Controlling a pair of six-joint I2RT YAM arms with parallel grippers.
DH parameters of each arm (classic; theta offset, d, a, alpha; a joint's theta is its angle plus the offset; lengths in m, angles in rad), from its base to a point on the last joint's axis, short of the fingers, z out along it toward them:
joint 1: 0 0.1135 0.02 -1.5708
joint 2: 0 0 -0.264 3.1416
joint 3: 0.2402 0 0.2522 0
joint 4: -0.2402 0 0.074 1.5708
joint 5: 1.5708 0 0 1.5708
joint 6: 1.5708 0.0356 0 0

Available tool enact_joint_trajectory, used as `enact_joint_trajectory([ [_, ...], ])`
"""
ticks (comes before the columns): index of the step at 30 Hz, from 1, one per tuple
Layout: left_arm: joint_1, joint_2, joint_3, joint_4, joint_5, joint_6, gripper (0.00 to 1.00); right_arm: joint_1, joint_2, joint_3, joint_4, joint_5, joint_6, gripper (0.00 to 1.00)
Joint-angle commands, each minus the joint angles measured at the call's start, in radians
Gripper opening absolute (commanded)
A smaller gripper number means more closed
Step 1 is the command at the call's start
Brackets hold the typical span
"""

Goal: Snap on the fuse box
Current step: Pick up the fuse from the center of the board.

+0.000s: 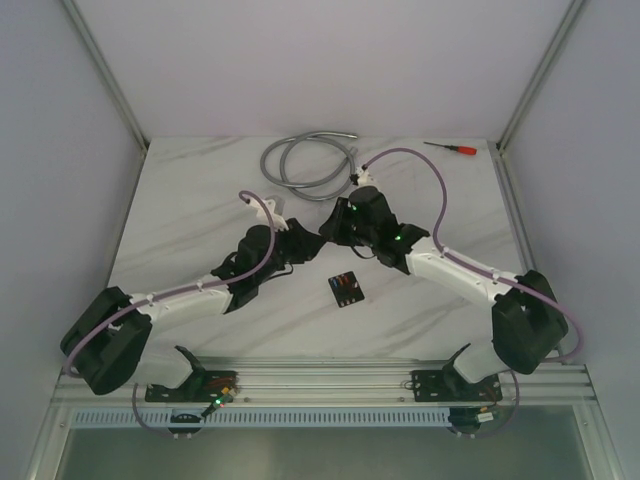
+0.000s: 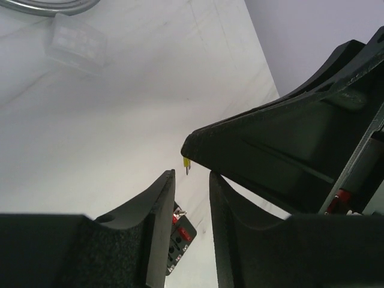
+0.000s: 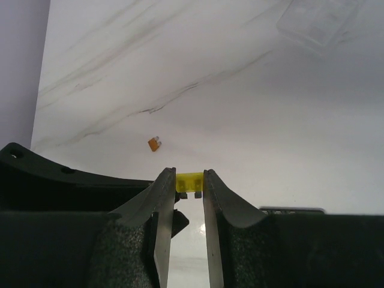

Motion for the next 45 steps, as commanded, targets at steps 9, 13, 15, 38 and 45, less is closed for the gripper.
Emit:
enact_joint_trajectory([
  [9, -0.006, 0.026, 0.037, 0.091, -0.027, 0.019, 0.2, 0.014, -0.052, -0.063, 0.071, -0.029, 0.061, 0.24],
  [13, -0.007, 0.025, 0.032, 0.099, -0.03, 0.019, 0.12, 0.016, -0.067, -0.085, 0.087, -0.034, 0.076, 0.24],
  [15, -0.007, 0.024, 0.03, 0.102, -0.025, 0.021, 0.08, 0.017, -0.07, -0.092, 0.092, -0.04, 0.083, 0.24],
  [38, 0.029, -0.177, 0.026, -0.067, 0.321, 0.429, 0.0, -0.107, -0.41, -0.166, 0.087, -0.392, -0.365, 0.45],
  [45, 0.03, -0.236, 0.071, -0.11, 0.59, 0.494, 0.0, -0.154, -0.473, -0.149, 0.018, -0.693, -0.556, 0.43],
])
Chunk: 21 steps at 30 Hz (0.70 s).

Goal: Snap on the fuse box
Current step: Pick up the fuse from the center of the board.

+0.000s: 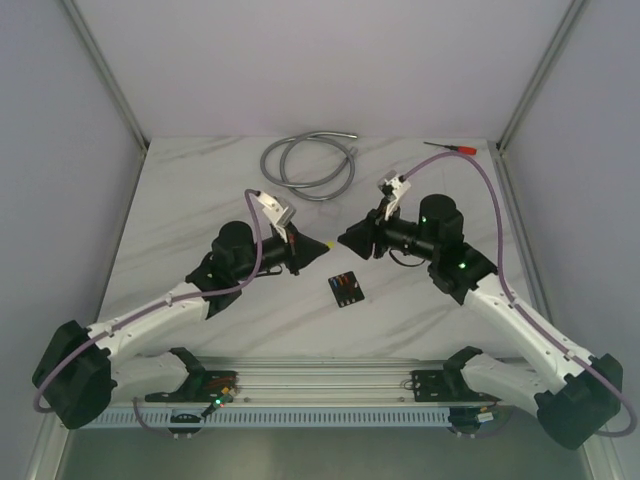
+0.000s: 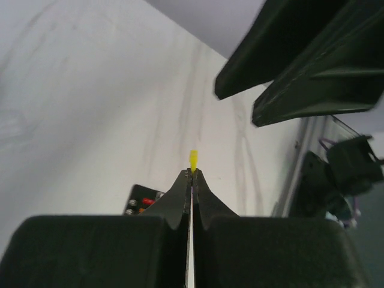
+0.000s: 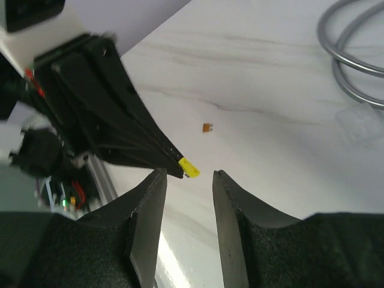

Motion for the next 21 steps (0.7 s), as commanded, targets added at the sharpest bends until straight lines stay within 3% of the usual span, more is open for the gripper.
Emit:
enact_joint_trajectory([
  [1, 0.002, -0.035, 0.05, -0.022, 0.241, 0.079, 0.0, -0.019, -0.033, 0.023, -0.058, -0.264, -0.176, 0.43],
  [8, 0.002, -0.055, 0.067, -0.011, 0.381, 0.083, 0.0, -0.021, -0.026, 0.043, -0.086, -0.401, -0.241, 0.42],
  [21, 0.001, -0.057, 0.064, 0.036, 0.448, 0.05, 0.0, -0.022, -0.016, 0.044, -0.087, -0.491, -0.265, 0.32],
])
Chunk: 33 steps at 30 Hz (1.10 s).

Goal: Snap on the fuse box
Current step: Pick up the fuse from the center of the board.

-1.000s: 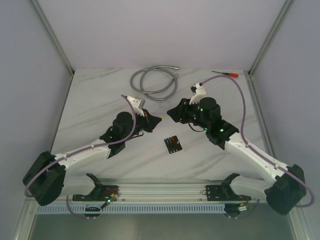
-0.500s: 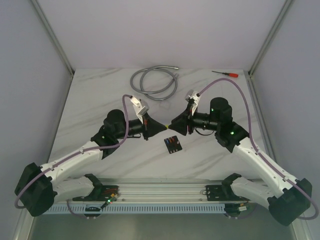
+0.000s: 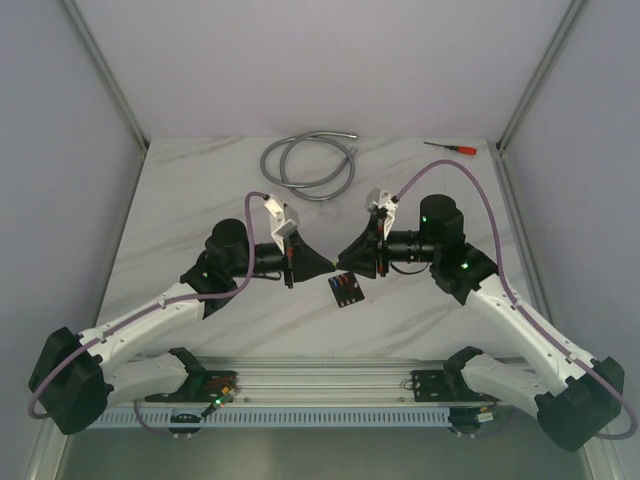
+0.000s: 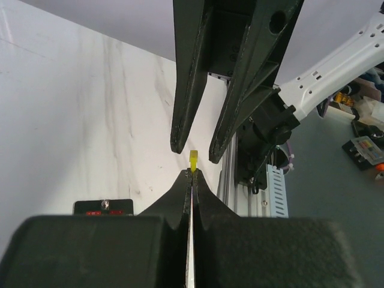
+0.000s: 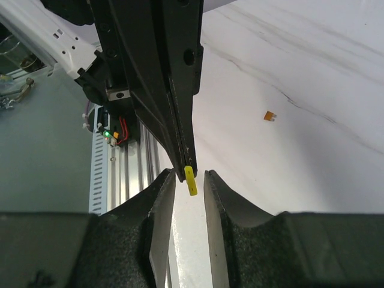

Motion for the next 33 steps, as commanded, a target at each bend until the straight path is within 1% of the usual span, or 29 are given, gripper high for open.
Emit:
enact_joint_trajectory([
  [1, 0.0, -0.016, 0.024, 0.061, 0.059, -0.004, 0.0, -0.003, 0.006, 0.036, 0.004, -0.065, -0.026, 0.31],
  [6, 0.001, -0.02, 0.019, 0.076, 0.057, -0.015, 0.0, -0.003, 0.014, 0.036, -0.001, -0.072, -0.035, 0.27],
  [9, 0.001, -0.018, 0.014, 0.095, 0.061, -0.025, 0.0, -0.003, 0.017, 0.034, -0.006, -0.079, -0.042, 0.21],
  [11, 0.0, -0.013, 0.013, 0.106, 0.066, -0.032, 0.0, -0.003, 0.017, 0.033, -0.009, -0.081, -0.044, 0.16],
  [15, 0.001, -0.004, 0.013, 0.101, 0.057, -0.034, 0.0, -0.004, 0.014, 0.031, -0.014, -0.079, -0.054, 0.02],
  [16, 0.001, -0.003, 0.011, 0.096, 0.047, -0.034, 0.0, -0.003, 0.01, 0.03, -0.016, -0.074, -0.055, 0.0],
  [18, 0.001, -0.004, 0.002, 0.077, 0.003, -0.037, 0.07, -0.003, 0.005, 0.029, -0.025, -0.048, -0.06, 0.0],
  [20, 0.001, -0.013, -0.012, 0.06, -0.055, -0.041, 0.19, -0.003, 0.001, 0.028, -0.056, -0.002, -0.066, 0.0],
  [22, 0.001, -0.024, -0.028, 0.031, -0.142, -0.051, 0.23, -0.003, -0.002, 0.027, -0.084, 0.058, -0.063, 0.0],
  [24, 0.002, -0.036, -0.039, -0.019, -0.259, -0.068, 0.32, 0.001, -0.011, 0.018, -0.106, 0.124, -0.051, 0.0],
  [25, 0.003, -0.042, -0.046, -0.039, -0.312, -0.077, 0.34, 0.007, -0.017, 0.009, -0.112, 0.164, -0.044, 0.0],
  [26, 0.004, -0.048, -0.054, -0.059, -0.368, -0.09, 0.38, 0.015, -0.026, 0.001, -0.118, 0.211, -0.037, 0.0],
  [27, 0.003, -0.054, -0.061, -0.082, -0.426, -0.108, 0.46, 0.026, -0.033, -0.008, -0.127, 0.264, -0.031, 0.0],
  [29, 0.005, -0.062, -0.072, -0.135, -0.54, -0.148, 0.51, 0.05, -0.044, -0.026, -0.143, 0.37, -0.009, 0.0],
  [30, 0.007, -0.065, -0.077, -0.158, -0.58, -0.165, 0.55, 0.061, -0.048, -0.038, -0.148, 0.416, 0.001, 0.0],
  [31, 0.007, -0.067, -0.084, -0.175, -0.612, -0.185, 0.6, 0.075, -0.05, -0.052, -0.149, 0.466, 0.014, 0.0],
  [33, 0.008, -0.073, -0.103, -0.2, -0.663, -0.221, 0.67, 0.103, -0.052, -0.078, -0.152, 0.566, 0.031, 0.0],
])
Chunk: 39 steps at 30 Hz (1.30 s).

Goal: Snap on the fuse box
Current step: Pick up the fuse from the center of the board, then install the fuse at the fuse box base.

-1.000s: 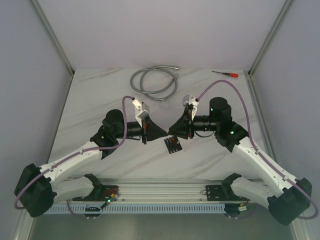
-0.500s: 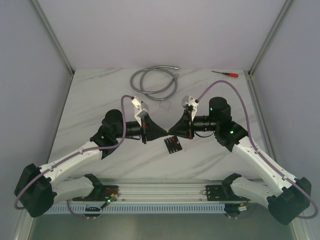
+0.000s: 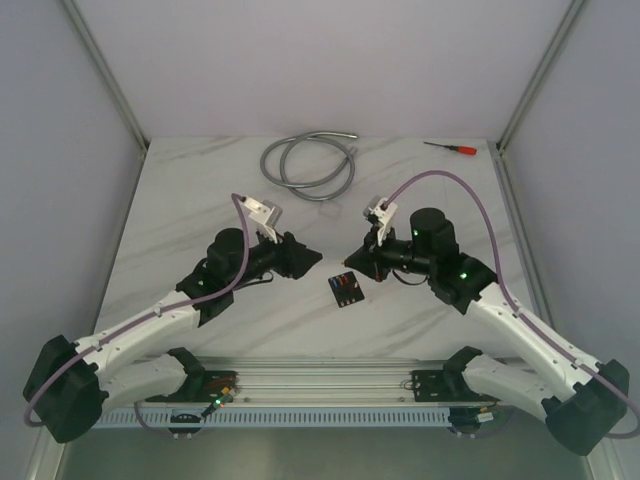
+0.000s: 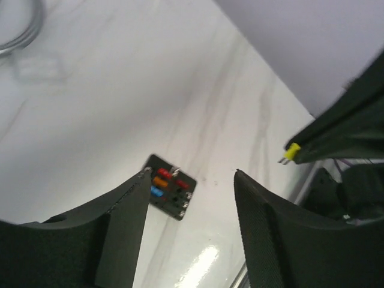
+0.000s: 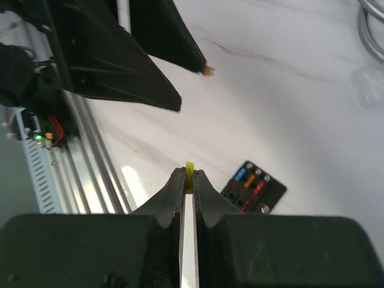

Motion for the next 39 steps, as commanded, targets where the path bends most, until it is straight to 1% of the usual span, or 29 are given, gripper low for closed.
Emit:
enact_joint_trajectory([
  [1, 0.007, -0.024, -0.045, -0.098, -0.225, -0.103, 0.71, 0.054, -0.014, -0.063, -0.027, 0.299, 0.06, 0.0],
  [2, 0.007, -0.028, -0.055, -0.104, -0.246, -0.116, 0.75, 0.068, -0.012, -0.08, -0.021, 0.348, 0.074, 0.0],
  [5, 0.012, -0.033, -0.077, -0.125, -0.298, -0.149, 0.81, 0.102, 0.01, -0.121, -0.003, 0.491, 0.122, 0.0],
  [7, 0.018, -0.028, -0.081, -0.139, -0.322, -0.165, 0.87, 0.125, 0.033, -0.144, 0.017, 0.551, 0.142, 0.0],
  [15, 0.066, 0.002, -0.085, -0.201, -0.366, -0.235, 0.94, 0.22, 0.146, -0.165, 0.082, 0.755, 0.171, 0.0],
  [19, 0.098, 0.004, -0.1, -0.21, -0.356, -0.266, 0.97, 0.262, 0.202, -0.164, 0.104, 0.815, 0.184, 0.0],
  [22, 0.12, 0.015, -0.108, -0.218, -0.346, -0.283, 1.0, 0.285, 0.237, -0.178, 0.153, 0.836, 0.209, 0.0],
  [29, 0.176, 0.045, -0.123, -0.225, -0.298, -0.325, 1.0, 0.332, 0.344, -0.166, 0.191, 0.876, 0.234, 0.0],
  [39, 0.194, 0.044, -0.132, -0.225, -0.286, -0.333, 1.0, 0.356, 0.414, -0.162, 0.176, 0.896, 0.269, 0.0],
])
